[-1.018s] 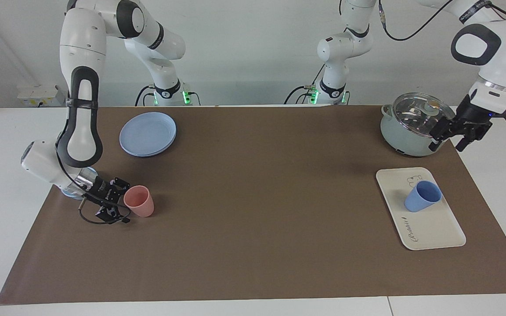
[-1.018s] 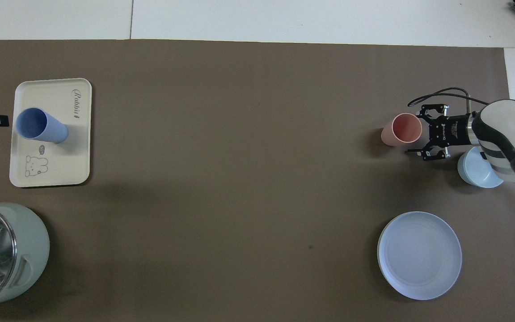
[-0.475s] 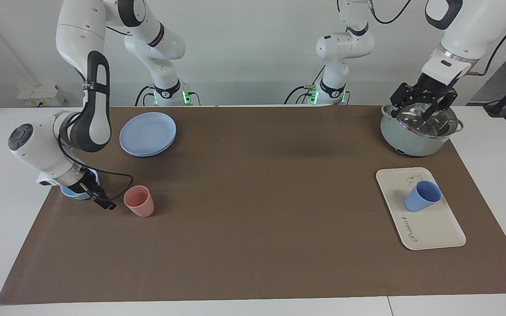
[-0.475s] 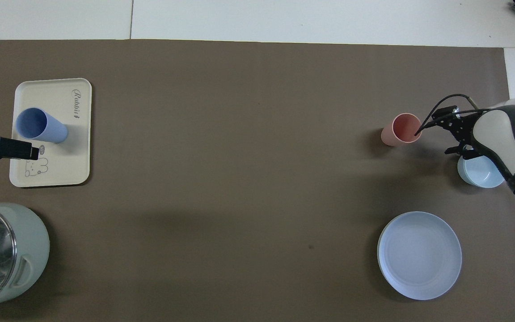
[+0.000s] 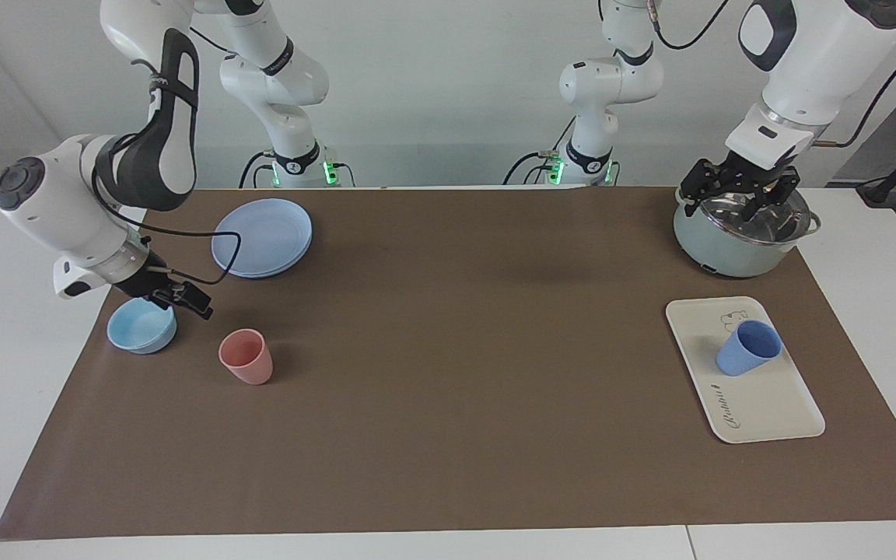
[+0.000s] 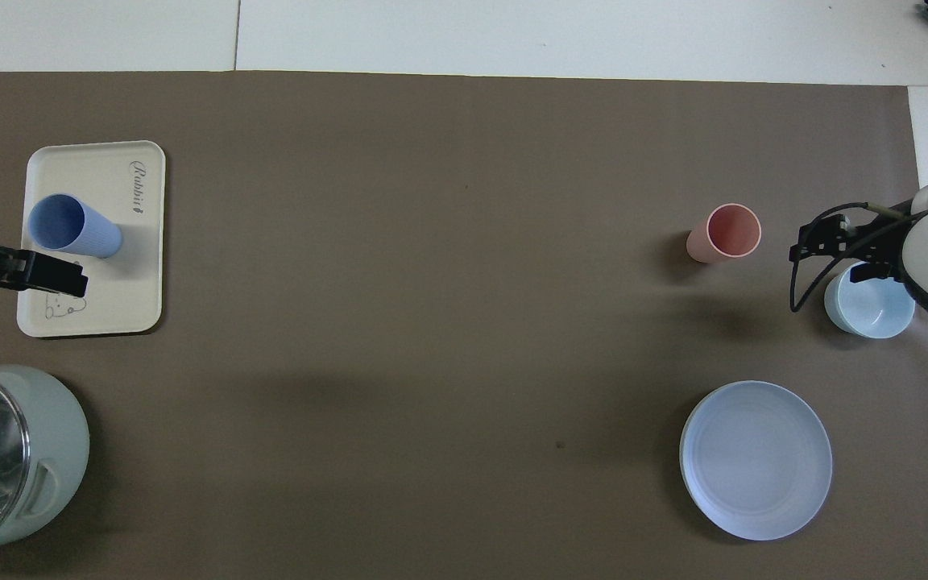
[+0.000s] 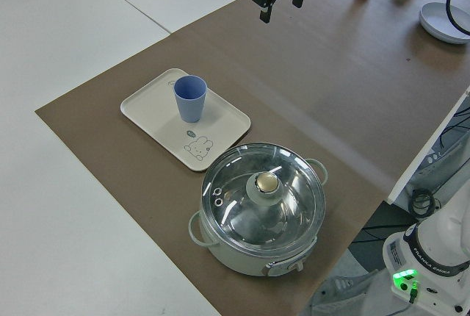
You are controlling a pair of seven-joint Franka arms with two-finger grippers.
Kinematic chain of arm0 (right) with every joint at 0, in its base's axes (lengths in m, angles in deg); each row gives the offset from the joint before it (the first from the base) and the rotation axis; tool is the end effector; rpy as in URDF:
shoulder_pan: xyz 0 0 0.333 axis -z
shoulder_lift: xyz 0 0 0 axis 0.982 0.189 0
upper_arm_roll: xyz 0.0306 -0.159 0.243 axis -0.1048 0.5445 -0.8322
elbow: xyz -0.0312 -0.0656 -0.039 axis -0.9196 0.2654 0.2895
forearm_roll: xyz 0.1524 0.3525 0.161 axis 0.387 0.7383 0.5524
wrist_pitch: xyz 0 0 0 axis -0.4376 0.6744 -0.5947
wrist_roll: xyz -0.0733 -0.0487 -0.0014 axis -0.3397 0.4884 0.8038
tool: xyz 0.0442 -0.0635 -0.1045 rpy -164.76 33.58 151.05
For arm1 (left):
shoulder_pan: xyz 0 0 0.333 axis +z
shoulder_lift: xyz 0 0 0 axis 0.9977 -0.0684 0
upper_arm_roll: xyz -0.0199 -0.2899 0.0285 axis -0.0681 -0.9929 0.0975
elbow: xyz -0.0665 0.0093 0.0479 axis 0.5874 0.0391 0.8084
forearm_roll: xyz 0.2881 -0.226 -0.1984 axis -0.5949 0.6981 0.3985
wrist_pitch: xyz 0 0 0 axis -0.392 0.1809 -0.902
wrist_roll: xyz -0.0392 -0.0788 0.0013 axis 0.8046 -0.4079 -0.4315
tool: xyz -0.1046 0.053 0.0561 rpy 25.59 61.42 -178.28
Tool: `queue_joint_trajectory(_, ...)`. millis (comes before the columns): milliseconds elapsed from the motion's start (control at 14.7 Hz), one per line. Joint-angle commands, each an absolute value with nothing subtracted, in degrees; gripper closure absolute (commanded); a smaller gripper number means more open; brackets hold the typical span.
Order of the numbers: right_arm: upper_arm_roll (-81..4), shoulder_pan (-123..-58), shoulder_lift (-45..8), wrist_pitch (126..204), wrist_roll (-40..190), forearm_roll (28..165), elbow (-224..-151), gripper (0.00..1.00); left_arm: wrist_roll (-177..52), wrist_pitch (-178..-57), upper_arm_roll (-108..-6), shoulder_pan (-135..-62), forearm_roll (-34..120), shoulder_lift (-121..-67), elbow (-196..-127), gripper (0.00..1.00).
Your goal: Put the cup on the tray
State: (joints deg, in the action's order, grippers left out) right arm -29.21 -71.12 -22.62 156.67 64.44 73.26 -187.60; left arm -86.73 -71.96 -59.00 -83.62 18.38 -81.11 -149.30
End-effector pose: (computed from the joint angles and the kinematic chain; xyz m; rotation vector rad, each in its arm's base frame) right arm 0.6112 -0.0974 0.3741 -2.9929 0.4056 0.1278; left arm 0.5633 -0.0243 0.5521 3.1191 -0.3069 -0.0322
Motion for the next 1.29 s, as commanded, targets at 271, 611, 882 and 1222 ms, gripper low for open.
queue_joint_trajectory(271,-29.5,-80.0,-28.7,151.9,51.0,66.9,-188.8,0.01,-85.9,-72.1,-58.5,-84.1,17.7,-80.5,-149.1,0.00)
queue_joint_trajectory(611,-29.8,-85.0,-32.1,149.4,50.7,61.4,-188.2,0.01,-85.9,-72.2,-58.5,-84.1,17.7,-80.4,-149.2,0.00)
queue_joint_trajectory(882,-29.8,-85.8,-33.1,149.0,53.5,61.4,-184.4,0.01,-85.9,-72.2,-58.5,-84.1,17.7,-80.4,-149.2,0.00)
queue_joint_trajectory(1222,-29.5,-84.8,-31.7,141.4,64.1,61.6,-175.4,0.01,-85.9,-72.2,-58.5,-84.2,17.7,-80.4,-149.2,0.00)
